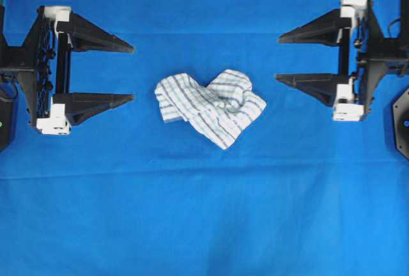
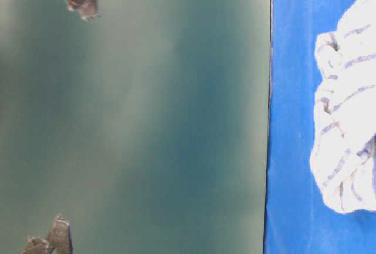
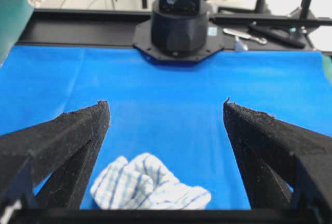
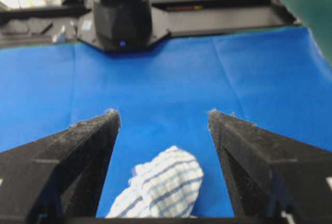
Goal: Hand over the towel.
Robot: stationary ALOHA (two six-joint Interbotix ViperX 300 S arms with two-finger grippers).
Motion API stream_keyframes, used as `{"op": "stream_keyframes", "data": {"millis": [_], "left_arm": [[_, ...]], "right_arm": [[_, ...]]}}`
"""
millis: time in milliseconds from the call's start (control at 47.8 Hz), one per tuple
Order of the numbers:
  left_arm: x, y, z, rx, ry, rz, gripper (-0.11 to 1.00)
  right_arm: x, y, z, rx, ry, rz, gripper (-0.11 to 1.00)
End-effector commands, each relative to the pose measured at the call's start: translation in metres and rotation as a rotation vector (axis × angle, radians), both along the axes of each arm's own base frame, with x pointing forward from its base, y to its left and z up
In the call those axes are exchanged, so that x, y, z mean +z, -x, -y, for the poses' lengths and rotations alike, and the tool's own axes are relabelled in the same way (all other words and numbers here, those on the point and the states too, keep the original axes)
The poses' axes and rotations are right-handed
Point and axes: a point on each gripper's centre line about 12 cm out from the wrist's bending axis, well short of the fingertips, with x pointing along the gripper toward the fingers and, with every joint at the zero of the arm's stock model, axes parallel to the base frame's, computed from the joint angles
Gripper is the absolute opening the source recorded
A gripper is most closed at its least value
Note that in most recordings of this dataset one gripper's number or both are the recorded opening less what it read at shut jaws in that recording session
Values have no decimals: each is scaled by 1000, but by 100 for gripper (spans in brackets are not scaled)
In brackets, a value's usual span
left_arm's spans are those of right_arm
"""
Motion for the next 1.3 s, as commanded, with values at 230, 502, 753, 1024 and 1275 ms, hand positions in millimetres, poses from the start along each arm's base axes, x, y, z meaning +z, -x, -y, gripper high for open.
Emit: {"op": "stream_keyframes", "data": {"millis": [230, 502, 753, 1024, 1275], "left_arm": [[6, 4, -1, 4, -3, 15, 90], [11, 52, 0, 2, -14, 24, 90], [-17, 107, 2, 0, -20, 39, 90], [-70, 141, 3, -3, -14, -9, 90], [-85, 145, 4, -5, -14, -20, 90]], "right_arm": [[10, 5, -1, 1, -1, 23, 72], [19, 56, -6, 0, -10, -8, 72], [-10, 104, -12, 0, -8, 38, 72], [-67, 129, -12, -18, -31, 13, 72], [-91, 129, -7, -58, -50, 15, 72]]}}
